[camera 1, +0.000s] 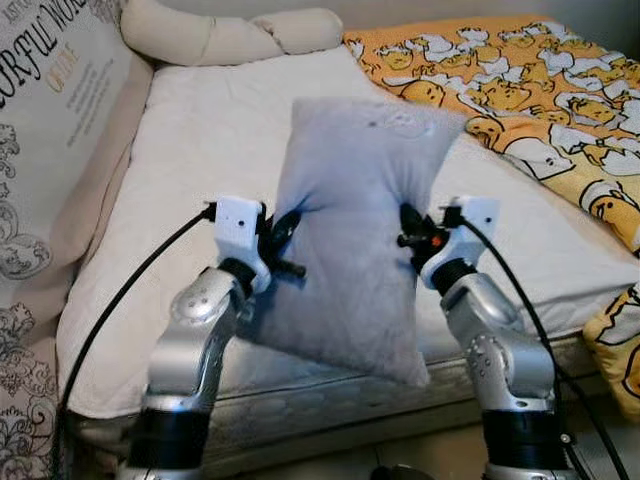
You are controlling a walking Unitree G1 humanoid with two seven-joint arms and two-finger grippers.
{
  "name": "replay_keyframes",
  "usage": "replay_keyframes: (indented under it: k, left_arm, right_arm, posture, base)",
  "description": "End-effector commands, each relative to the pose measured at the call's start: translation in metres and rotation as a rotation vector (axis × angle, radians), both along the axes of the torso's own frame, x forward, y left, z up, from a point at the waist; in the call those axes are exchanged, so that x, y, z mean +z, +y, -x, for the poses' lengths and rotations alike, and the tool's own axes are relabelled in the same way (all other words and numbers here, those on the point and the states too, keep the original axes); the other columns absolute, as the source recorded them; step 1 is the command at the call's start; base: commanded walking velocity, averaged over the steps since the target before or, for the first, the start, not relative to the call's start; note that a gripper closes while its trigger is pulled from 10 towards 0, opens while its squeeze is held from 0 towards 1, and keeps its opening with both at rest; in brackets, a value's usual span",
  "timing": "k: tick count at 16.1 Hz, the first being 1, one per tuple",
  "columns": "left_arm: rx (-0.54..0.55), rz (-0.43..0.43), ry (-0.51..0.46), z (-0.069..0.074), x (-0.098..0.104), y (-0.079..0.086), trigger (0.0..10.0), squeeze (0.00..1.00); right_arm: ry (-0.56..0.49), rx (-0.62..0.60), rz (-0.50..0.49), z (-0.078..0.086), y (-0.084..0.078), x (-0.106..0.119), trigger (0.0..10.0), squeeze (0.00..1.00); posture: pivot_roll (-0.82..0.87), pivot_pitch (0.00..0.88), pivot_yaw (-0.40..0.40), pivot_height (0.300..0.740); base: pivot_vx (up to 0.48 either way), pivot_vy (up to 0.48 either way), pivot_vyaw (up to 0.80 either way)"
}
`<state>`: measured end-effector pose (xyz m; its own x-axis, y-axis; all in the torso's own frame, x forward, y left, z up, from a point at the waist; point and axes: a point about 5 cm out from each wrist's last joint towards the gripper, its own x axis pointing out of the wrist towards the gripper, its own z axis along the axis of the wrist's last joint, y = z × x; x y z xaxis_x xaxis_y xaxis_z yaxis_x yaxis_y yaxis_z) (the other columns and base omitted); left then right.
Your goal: Clean up the room
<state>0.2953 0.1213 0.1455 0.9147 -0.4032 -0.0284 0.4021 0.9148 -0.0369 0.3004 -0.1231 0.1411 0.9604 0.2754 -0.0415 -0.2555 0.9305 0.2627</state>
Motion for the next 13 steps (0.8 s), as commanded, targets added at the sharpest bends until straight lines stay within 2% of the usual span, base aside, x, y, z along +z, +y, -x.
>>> replay_keyframes:
  k: [1,3,6,11,13]
  left_arm:
    - [0.040,-0.036,-0.070,0.002,0.011,0.006,10.0,0.00]
    - [0.074,-0.047,-0.061,0.007,0.010,0.012,10.0,0.00]
    - [0.140,-0.064,-0.066,0.009,0.010,0.021,10.0,0.00]
    - [0.135,-0.057,-0.066,0.013,0.009,0.020,10.0,0.00]
    - [0.134,-0.052,-0.061,0.014,0.008,0.020,10.0,0.00]
  right_arm:
    - [-0.047,-0.009,0.054,0.004,0.000,0.007,10.0,0.00]
    - [-0.023,0.033,0.092,0.009,0.004,0.002,10.0,0.00]
    - [0.006,0.011,0.039,0.013,0.001,-0.006,10.0,0.00]
    - [0.013,0.035,0.057,0.017,0.003,-0.010,10.0,0.00]
    - [0.015,0.039,0.072,0.017,0.001,-0.011,10.0,0.00]
  posture:
    - [-0.09,0.000,0.041,0.740]
    - [-0.08,0.000,0.029,0.740]
    - [-0.07,0.000,0.010,0.740]
    - [-0.06,0.000,-0.001,0.740]
    - [-0.07,0.000,-0.003,0.740]
  base:
    - [0.000,0.000,0.00]
    - [0.000,0.000,0.00]
    - [0.000,0.000,0.00]
    - [0.000,0.000,0.00]
    - [0.247,0.000,0.00]
